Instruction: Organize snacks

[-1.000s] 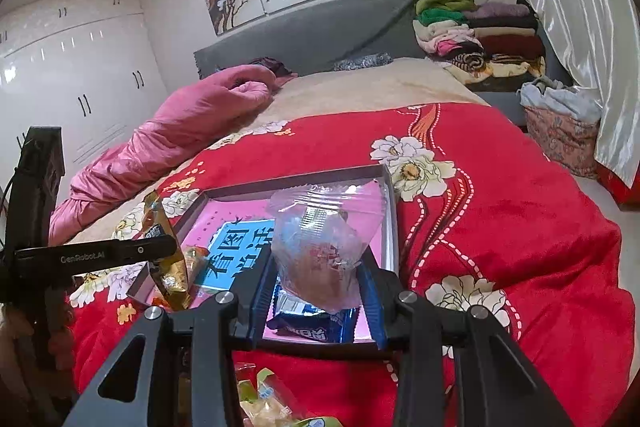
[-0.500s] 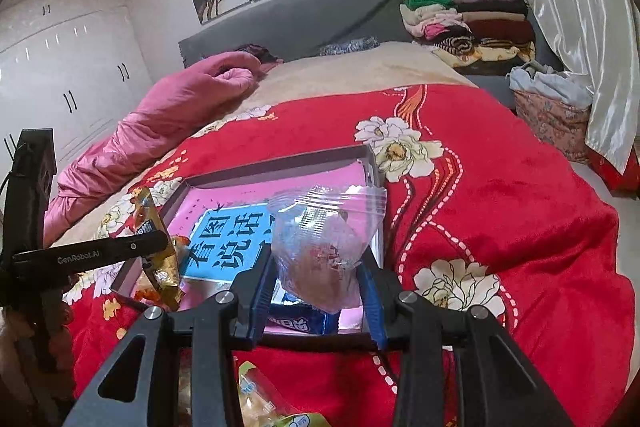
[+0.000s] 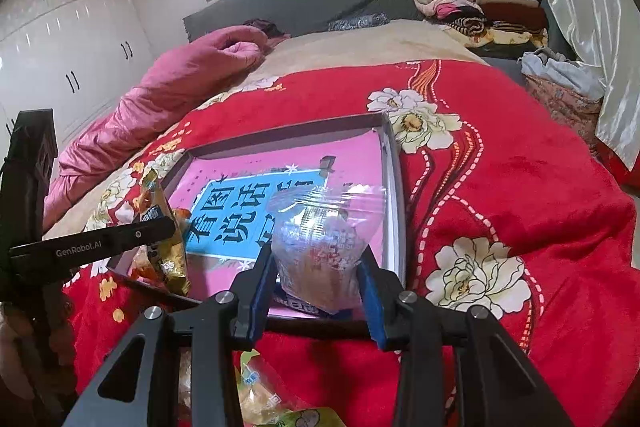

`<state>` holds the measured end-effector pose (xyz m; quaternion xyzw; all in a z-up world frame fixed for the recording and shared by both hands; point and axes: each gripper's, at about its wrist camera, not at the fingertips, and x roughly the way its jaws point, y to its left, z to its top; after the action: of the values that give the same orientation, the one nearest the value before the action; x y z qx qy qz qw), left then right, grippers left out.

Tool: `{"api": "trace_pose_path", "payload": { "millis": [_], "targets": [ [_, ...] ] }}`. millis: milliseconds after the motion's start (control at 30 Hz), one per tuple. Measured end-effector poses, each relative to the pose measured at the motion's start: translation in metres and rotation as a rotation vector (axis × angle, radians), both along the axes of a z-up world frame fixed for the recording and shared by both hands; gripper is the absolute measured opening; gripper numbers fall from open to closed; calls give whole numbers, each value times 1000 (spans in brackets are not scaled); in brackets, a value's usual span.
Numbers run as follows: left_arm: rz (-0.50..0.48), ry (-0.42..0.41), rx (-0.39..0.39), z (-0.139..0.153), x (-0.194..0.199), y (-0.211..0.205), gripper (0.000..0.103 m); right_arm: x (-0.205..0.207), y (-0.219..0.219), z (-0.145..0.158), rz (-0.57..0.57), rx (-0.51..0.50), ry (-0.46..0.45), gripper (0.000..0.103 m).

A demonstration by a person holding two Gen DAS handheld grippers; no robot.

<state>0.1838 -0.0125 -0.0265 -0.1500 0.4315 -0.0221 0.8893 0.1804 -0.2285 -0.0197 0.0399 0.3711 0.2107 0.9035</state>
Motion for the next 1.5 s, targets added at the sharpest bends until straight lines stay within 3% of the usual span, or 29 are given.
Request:
{"api": "trace_pose_path", "payload": {
  "millis": [1200, 1500],
  "targets": [
    [-63, 32, 3, -7, -1, -19, 18, 8, -1, -11, -30, -33, 51, 40],
    [-64, 56, 1, -12, 3, -21, 18, 9, 15, -16, 29, -32, 55, 41]
  ]
}}
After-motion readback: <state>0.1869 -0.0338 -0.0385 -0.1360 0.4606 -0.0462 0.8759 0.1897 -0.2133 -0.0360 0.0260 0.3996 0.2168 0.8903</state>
